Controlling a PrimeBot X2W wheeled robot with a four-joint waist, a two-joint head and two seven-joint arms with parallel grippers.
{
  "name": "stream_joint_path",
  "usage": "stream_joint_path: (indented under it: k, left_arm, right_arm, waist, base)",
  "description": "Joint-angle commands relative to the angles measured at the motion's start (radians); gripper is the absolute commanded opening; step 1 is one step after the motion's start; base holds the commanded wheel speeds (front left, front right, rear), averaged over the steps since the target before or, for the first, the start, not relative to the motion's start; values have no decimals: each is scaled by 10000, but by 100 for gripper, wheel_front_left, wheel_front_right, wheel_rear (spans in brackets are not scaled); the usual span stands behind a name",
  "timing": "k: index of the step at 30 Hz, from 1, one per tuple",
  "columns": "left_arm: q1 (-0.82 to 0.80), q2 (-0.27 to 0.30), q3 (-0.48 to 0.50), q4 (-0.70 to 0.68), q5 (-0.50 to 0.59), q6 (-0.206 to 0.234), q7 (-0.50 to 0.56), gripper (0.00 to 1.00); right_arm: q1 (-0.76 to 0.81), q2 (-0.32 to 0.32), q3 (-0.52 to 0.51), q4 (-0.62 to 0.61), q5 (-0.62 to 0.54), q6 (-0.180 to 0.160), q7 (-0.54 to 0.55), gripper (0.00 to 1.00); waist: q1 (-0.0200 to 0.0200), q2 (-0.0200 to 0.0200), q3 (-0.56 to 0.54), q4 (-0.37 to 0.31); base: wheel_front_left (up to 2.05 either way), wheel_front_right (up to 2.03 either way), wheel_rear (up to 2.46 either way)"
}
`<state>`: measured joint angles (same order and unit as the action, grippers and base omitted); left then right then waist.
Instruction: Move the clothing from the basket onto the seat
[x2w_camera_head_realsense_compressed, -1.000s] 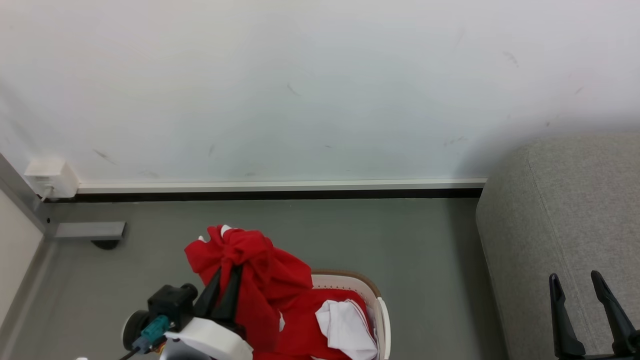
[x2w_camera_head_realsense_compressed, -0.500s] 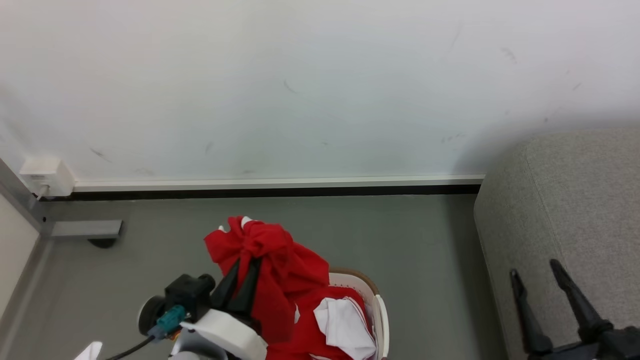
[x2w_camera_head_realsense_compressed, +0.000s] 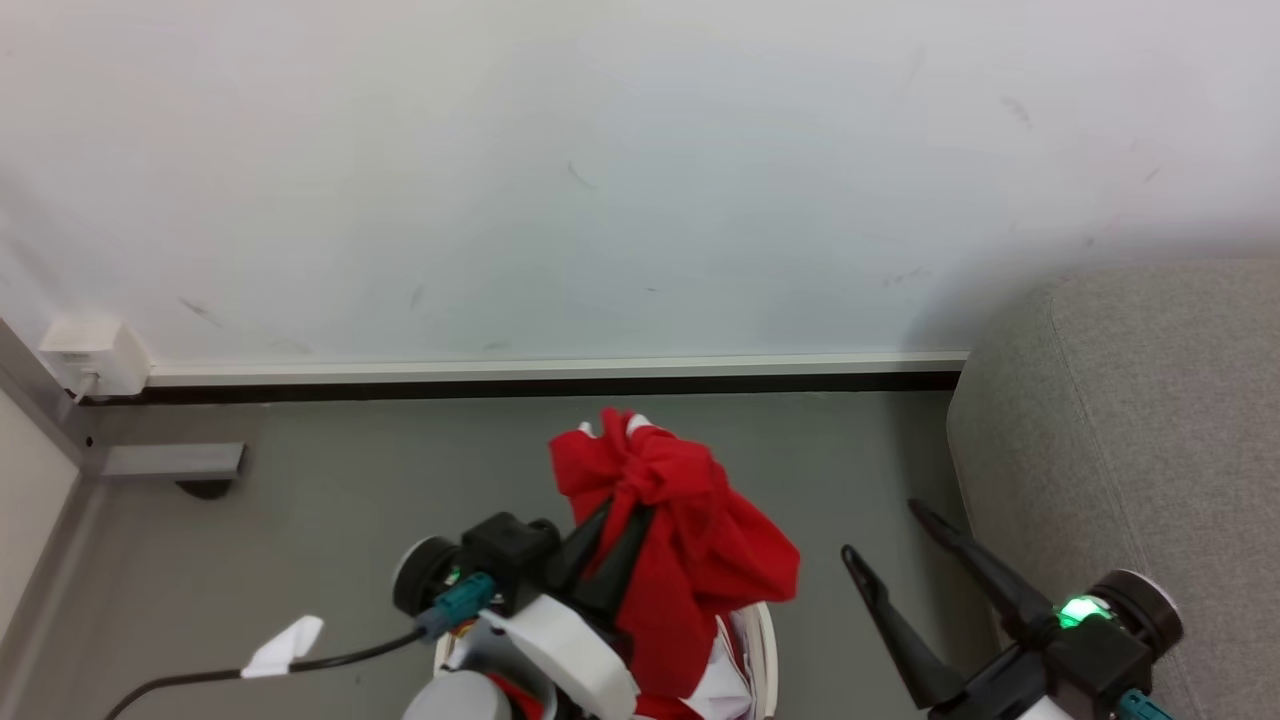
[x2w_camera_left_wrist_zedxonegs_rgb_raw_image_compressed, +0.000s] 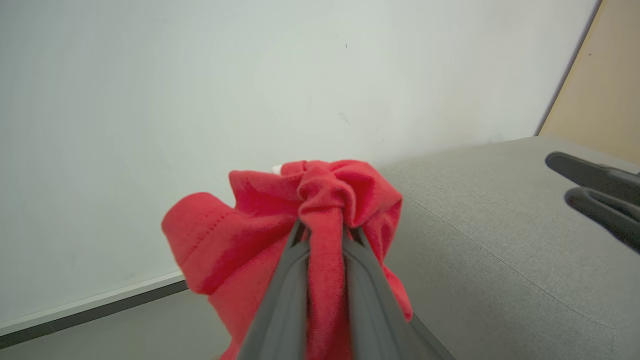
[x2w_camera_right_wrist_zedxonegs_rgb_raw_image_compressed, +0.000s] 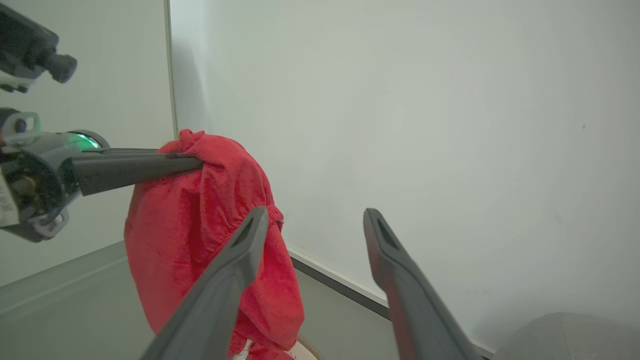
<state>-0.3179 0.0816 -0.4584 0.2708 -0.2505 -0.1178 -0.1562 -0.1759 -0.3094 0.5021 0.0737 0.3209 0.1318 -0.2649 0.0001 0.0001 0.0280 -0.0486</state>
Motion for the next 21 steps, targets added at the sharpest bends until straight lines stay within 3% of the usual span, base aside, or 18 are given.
stream_joint_path:
  k: [1,10,21]
  left_arm:
    - [-92,0,-80,-56,-35,-34,21,0]
    - [-411,-156,-1437,-174,-292,-112,269,0]
    - [-588,-20,-3124,-857,-1768,-145,929,0]
  right_arm:
    - [-154,-44,134,54,142,-21,8,100]
    - [-827,-162,1400,468,589,-21,8,100]
    - [-1048,-243,1993,1210,664,-21,8,100]
  waist:
    - [-1,-1,-6,0]
    - [-1,-1,-91,34]
    - [-1,-1,-199,21]
  base:
    - [0,0,0]
    - [0,0,0]
    - [0,0,0]
